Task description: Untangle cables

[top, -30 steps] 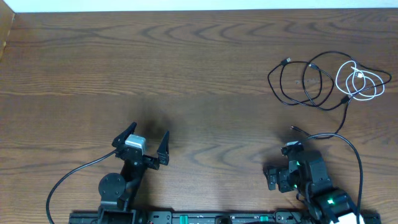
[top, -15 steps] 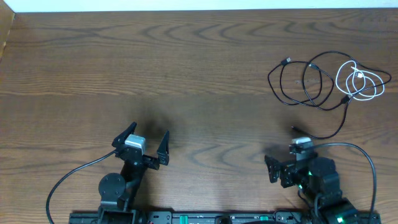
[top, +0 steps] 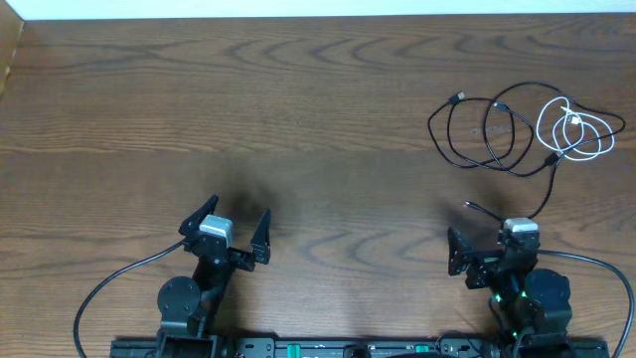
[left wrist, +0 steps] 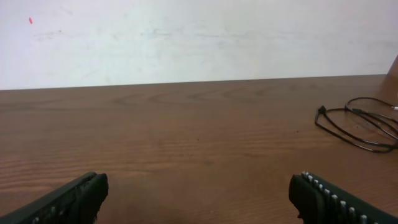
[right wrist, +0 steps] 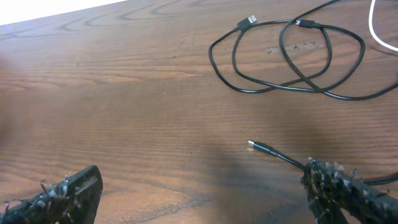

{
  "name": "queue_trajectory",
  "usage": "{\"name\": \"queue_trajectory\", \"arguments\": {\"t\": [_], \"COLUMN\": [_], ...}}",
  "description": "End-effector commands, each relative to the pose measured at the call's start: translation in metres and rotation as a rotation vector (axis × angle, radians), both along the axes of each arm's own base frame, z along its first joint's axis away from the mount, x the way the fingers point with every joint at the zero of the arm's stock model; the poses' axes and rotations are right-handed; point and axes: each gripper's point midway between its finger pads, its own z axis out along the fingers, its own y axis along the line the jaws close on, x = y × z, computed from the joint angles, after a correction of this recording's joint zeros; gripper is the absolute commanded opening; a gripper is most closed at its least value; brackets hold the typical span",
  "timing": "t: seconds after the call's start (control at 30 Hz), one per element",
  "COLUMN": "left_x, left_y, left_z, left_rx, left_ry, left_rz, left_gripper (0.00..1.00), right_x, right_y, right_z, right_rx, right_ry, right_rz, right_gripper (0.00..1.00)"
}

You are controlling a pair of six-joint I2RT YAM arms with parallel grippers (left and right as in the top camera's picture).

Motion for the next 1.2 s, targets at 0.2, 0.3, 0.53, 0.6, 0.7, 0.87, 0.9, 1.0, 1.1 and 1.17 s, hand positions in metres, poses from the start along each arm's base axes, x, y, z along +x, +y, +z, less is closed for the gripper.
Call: {"name": "queue_trajectory", "arguments": {"t": [0.2,0.3,0.53,0.6,0.7,0.87,0.9,1.0,1.1,1.17], "left_x": [-0.001,-0.001,-0.001,-0.001,-0.001,-0.001,-0.001,-0.001,-0.001,-0.001], "left_y": [-0.002,-0.002,-0.002,-0.002,-0.002,-0.002,-0.002,-0.002,-0.002,-0.002], "left_z": [-0.015,-0.015,-0.015,-0.015,-0.015,-0.015,-0.015,-0.015,-0.015,-0.015], "left_rx": [0.002,0.003,0.002,0.003,0.003,0.003,0.002,0.002,0.003,0.003], "left_ry": [0.048,0.048,0.048,0.048,0.048,0.048,0.048,0.048,0.048,0.048], "left_rz": [-0.012,-0.012,-0.012,-0.012,-0.012,-0.012,-0.012,-0.012,-0.012,-0.012], "left_gripper": [0.98,0.98,0.98,0.98,0.98,0.98,0.98,0.98,0.98,0.98], "right_x": [0.001,0.002,0.017,0.019,0.021,0.025,0.026,0.028,0.026,0.025], "right_y": [-0.004,-0.004,-0.003,-0.003,-0.002,-0.002,-0.002,-0.002,-0.001,-0.001], "right_z": [0.001,0.002,0.043,0.051,0.060,0.074,0.083,0.104,0.115,0.119], "right_rx": [0.004,0.004,0.025,0.029,0.033,0.042,0.048,0.065,0.071,0.073], "right_ry": [-0.008,-0.011,-0.205,-0.240,-0.276,-0.358,-0.410,-0.568,-0.621,-0.637], "right_rz": [-0.019,-0.022,-0.022,-0.022,-0.022,-0.021,-0.021,-0.021,-0.016,-0.017], "right_gripper": [0.99,0.99,0.99,0.99,0.99,0.99,0.99,0.99,0.99,0.99]}}
